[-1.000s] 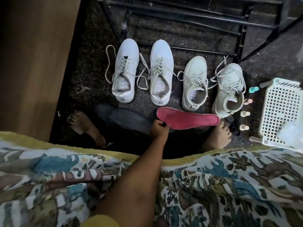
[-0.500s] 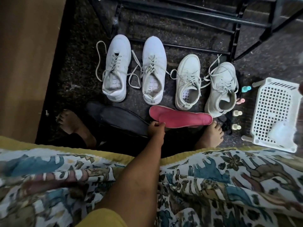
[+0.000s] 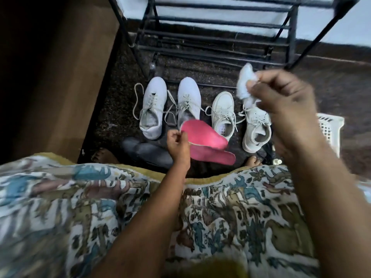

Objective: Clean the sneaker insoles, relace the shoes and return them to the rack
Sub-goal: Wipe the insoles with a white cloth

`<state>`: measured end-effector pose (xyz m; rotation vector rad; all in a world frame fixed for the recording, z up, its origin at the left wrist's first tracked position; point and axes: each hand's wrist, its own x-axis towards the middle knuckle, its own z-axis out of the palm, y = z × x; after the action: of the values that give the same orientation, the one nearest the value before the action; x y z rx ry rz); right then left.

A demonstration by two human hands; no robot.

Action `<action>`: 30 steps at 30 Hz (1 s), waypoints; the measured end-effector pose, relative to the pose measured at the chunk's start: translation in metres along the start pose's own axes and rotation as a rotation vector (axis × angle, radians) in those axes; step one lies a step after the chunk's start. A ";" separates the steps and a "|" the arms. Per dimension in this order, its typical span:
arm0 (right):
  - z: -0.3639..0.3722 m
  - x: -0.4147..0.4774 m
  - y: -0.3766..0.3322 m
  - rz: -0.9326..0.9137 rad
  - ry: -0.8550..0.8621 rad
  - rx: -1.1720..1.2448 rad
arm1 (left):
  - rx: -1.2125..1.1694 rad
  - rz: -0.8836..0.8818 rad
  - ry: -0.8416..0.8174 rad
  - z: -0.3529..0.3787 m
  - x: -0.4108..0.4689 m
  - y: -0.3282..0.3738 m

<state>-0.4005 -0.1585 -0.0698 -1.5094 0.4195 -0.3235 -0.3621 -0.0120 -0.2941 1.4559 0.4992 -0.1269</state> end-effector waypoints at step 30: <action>0.086 -0.249 -0.022 -0.340 -0.032 -0.585 | -0.503 -0.472 -0.869 -0.133 -0.175 0.196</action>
<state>-0.5802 0.0309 -0.0306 -2.1637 0.2364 -0.4676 -0.4769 0.1041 -0.0490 0.6620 0.1209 -0.9005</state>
